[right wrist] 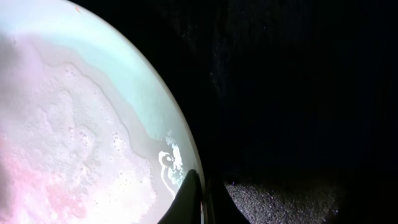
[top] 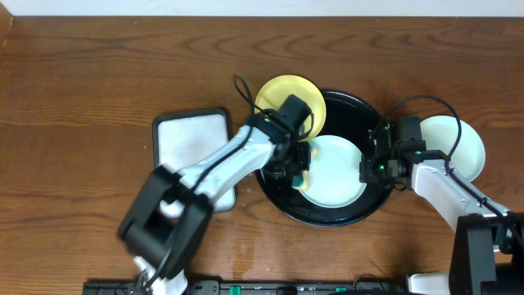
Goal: Clean dirty plates on tray and stack at the side
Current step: 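Return the sponge to the foam tray with the left gripper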
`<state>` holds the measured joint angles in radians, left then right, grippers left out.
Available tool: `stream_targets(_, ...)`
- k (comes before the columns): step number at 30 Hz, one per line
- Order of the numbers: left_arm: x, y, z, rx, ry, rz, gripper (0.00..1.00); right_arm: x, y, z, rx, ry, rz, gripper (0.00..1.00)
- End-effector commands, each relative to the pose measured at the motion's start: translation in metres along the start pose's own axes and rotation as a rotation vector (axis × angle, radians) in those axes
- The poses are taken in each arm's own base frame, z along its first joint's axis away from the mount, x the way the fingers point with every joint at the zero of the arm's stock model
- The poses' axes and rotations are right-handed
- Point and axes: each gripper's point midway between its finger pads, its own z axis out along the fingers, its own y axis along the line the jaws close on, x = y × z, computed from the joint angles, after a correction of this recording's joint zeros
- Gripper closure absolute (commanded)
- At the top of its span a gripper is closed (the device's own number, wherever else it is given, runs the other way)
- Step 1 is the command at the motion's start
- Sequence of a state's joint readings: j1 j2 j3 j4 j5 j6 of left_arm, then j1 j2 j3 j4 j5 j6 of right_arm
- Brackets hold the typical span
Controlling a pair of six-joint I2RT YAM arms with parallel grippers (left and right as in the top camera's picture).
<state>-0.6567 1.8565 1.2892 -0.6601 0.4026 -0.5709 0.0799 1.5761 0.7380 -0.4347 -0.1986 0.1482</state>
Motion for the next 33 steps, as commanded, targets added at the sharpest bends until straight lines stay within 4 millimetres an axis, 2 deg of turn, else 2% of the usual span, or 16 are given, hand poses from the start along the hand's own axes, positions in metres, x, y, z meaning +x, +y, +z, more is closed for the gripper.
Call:
stream_targets(1,-0.001,-0.013,-0.065,0.029,-0.121,0.085,0.92,-0.008,-0.002,-0.012,0.026,-0.046,-0.023,0.99)
stream_targets(4,0.006,0.018,-0.107,-0.112,-0.213,0.055,0.92,-0.013,0.002,-0.028,0.021,-0.092,-0.031,0.99)
stream_targets(9,0.021,0.093,-0.170,-0.412,-0.329,-0.046,0.89,-0.020,0.006,-0.052,0.019,-0.160,-0.043,0.99)
stream_targets(12,0.029,0.135,-0.194,-0.529,-0.371,-0.129,0.88,-0.023,0.009,-0.065,0.017,-0.197,-0.050,0.99)
stream_targets(16,0.035,0.181,-0.189,-0.574,-0.355,-0.263,0.87,-0.028,0.012,-0.076,0.011,-0.241,-0.057,0.99)
stream_targets(21,0.038,0.229,-0.157,-0.570,-0.331,-0.401,0.87,-0.028,0.016,-0.084,0.003,-0.262,-0.069,0.99)
stream_targets(23,0.037,0.237,-0.143,-0.521,-0.322,-0.421,0.84,-0.028,0.022,-0.086,-0.004,-0.268,-0.084,0.99)
stream_targets(24,0.038,0.239,-0.138,-0.488,-0.313,-0.433,0.73,-0.028,0.025,-0.087,-0.008,-0.271,-0.094,0.99)
stream_targets(27,0.036,0.237,-0.139,-0.422,-0.311,-0.454,0.55,-0.028,0.032,-0.088,-0.019,-0.277,-0.117,0.99)
stream_targets(30,0.029,0.221,-0.146,-0.330,-0.323,-0.400,0.43,-0.030,0.044,-0.092,-0.035,-0.285,-0.147,0.99)
stream_targets(33,0.024,0.201,-0.159,-0.242,-0.367,-0.364,0.36,-0.041,0.068,-0.104,-0.069,-0.320,-0.202,0.99)
